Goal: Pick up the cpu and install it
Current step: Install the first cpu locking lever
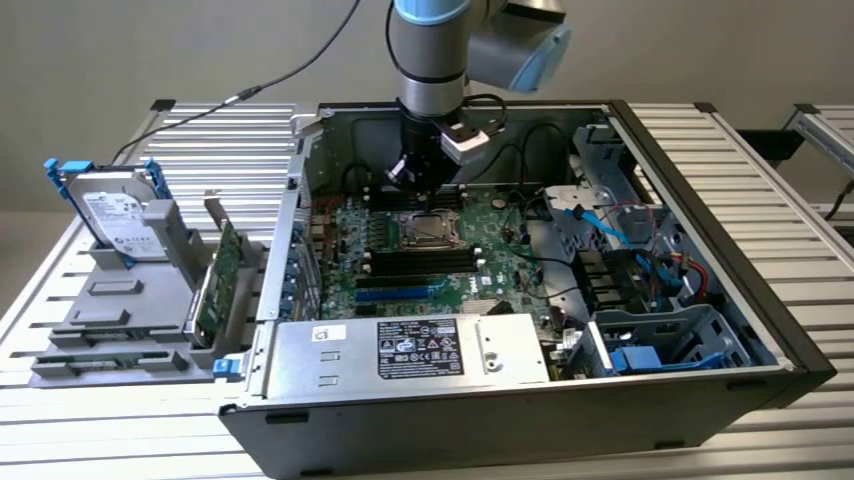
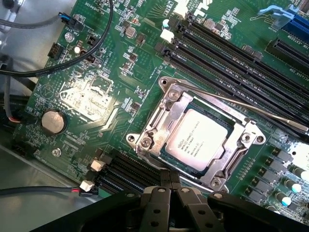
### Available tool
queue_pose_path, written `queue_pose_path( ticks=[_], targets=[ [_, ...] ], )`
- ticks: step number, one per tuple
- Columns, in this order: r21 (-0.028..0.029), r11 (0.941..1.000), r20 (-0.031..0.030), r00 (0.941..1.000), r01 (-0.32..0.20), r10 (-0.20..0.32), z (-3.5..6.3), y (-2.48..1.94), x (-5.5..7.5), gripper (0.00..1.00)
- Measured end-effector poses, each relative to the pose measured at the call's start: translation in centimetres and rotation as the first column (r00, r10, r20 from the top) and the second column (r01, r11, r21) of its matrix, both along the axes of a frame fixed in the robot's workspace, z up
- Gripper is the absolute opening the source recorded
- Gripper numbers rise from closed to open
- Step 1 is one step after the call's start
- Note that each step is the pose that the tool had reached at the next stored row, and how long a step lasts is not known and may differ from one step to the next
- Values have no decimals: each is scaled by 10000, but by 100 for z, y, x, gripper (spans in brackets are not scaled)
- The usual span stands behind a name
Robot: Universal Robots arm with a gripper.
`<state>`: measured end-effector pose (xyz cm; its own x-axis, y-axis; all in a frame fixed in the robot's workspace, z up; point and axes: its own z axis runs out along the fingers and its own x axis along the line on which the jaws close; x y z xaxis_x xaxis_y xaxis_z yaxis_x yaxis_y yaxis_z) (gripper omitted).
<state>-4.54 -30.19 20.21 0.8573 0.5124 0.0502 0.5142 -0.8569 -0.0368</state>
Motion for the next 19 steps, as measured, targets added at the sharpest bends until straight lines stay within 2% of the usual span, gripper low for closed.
queue_pose_path(
  ticks=[7,19],
  targets=[
    [3,10000,-31,9999,-99,99,-3,0,6,11],
    [42,9992,-78,9992,-394,395,-8,-6,18,11]
  ],
)
